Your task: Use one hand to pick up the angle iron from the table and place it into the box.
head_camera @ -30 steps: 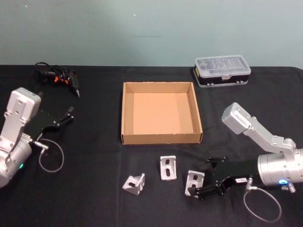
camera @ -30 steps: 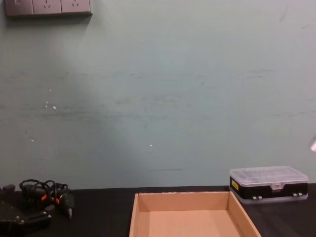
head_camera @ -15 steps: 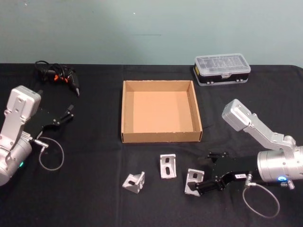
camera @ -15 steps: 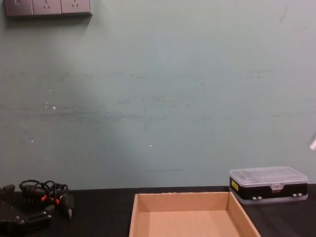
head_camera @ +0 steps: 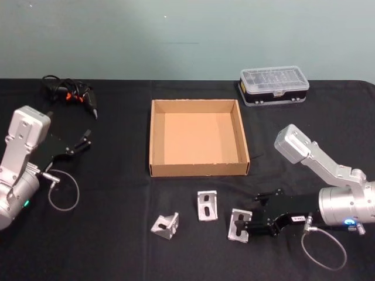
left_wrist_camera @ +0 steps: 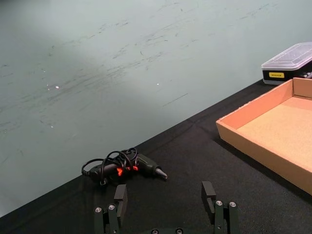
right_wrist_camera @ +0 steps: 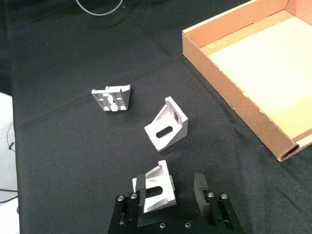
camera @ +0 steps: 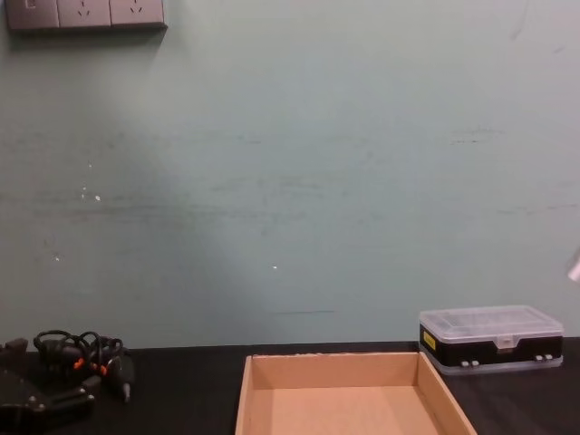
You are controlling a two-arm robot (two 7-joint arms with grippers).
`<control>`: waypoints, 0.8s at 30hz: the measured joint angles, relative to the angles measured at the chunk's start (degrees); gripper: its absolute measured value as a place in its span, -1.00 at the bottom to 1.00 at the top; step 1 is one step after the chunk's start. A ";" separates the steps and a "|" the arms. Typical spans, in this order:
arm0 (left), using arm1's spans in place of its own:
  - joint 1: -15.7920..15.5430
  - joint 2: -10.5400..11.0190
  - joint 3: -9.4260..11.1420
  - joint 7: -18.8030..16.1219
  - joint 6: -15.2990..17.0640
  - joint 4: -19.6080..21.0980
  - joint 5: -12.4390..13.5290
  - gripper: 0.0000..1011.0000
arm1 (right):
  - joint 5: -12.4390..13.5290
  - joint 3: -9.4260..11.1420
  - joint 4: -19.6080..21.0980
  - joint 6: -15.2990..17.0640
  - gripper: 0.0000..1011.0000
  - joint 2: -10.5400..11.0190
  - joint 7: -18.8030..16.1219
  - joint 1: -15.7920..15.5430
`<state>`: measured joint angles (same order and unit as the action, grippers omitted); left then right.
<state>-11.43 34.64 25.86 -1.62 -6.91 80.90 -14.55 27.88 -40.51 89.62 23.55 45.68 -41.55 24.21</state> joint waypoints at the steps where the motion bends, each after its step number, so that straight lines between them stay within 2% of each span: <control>1: 0.00 0.00 0.00 0.00 0.00 0.00 0.00 0.98 | -0.01 0.03 0.00 -0.03 0.29 0.01 -0.01 -0.02; 2: 0.00 0.00 0.00 0.00 0.00 0.00 0.00 0.98 | -0.04 0.07 0.00 -0.11 0.18 0.02 -0.02 -0.08; 4: 0.00 0.00 0.00 0.00 0.00 0.00 0.00 0.98 | -0.07 0.11 -0.05 -0.24 0.10 0.00 -0.03 -0.13; 5: 0.00 0.00 0.00 0.00 0.00 0.00 0.00 0.98 | -0.12 0.15 -0.11 -0.37 -0.03 -0.02 -0.06 -0.19; 8: 0.00 0.00 0.00 0.00 0.00 0.00 0.00 0.98 | -0.24 0.25 -0.15 -0.52 -0.17 -0.08 -0.04 -0.44; 10: 0.00 0.00 0.00 0.00 0.00 0.00 0.00 0.98 | -0.26 0.39 -0.16 -0.64 -0.35 -0.12 0.10 -0.64; 11: 0.00 0.00 0.00 0.00 0.00 0.00 0.00 0.98 | -0.26 0.46 -0.17 -0.70 -0.35 -0.13 0.17 -0.72; 16: 0.00 0.00 0.00 0.00 0.00 0.00 0.00 0.98 | -0.35 0.77 -0.24 -0.94 -0.70 -0.34 0.53 -1.19; 18: 0.00 0.00 0.00 0.00 0.00 0.00 0.00 0.98 | -0.42 0.87 -0.29 -1.08 -0.77 -0.46 0.67 -1.33; 24: 0.00 0.00 0.00 0.00 0.00 0.00 0.00 0.98 | -0.73 1.19 -0.24 -1.29 -0.78 -0.60 0.96 -1.49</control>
<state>-11.43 34.65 25.86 -1.62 -6.91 80.90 -14.55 27.15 -39.32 89.38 22.26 45.08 -40.59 22.72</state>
